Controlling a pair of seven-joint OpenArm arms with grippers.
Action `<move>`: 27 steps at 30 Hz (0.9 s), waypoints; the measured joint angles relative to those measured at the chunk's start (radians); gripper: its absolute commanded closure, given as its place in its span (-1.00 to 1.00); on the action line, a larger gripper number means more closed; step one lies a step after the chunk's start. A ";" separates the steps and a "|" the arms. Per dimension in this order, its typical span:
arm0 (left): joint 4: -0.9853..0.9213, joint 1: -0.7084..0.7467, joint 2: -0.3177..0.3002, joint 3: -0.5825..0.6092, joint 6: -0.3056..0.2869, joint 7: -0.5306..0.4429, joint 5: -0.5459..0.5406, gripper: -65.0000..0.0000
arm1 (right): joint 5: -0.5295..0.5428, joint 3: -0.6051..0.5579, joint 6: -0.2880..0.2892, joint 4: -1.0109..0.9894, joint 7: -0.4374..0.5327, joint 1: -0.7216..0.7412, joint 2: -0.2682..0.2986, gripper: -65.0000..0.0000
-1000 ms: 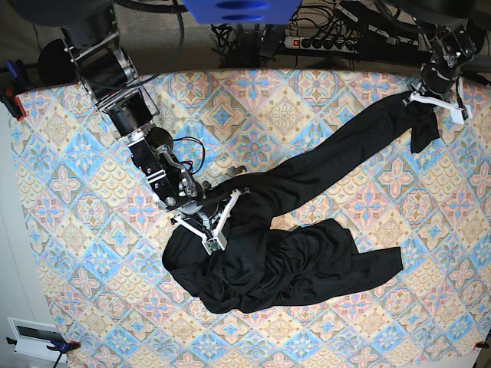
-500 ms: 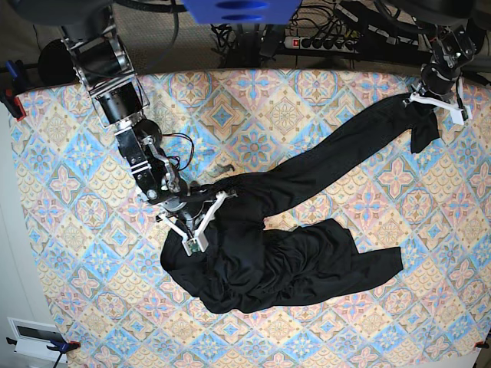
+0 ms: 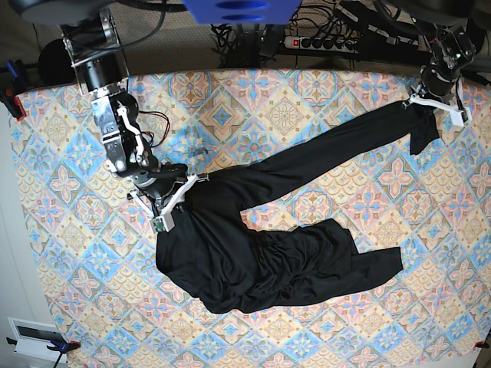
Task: Layout the t-shirt on the table in an organized manner, then fold the t-shirt properly
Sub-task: 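Drag the grasped fabric with the right gripper away from the left gripper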
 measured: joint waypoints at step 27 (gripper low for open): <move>0.000 -0.114 -0.030 0.002 0.000 0.093 0.004 1.00 | 0.000 0.352 -0.001 0.135 -0.064 -0.219 -0.005 1.00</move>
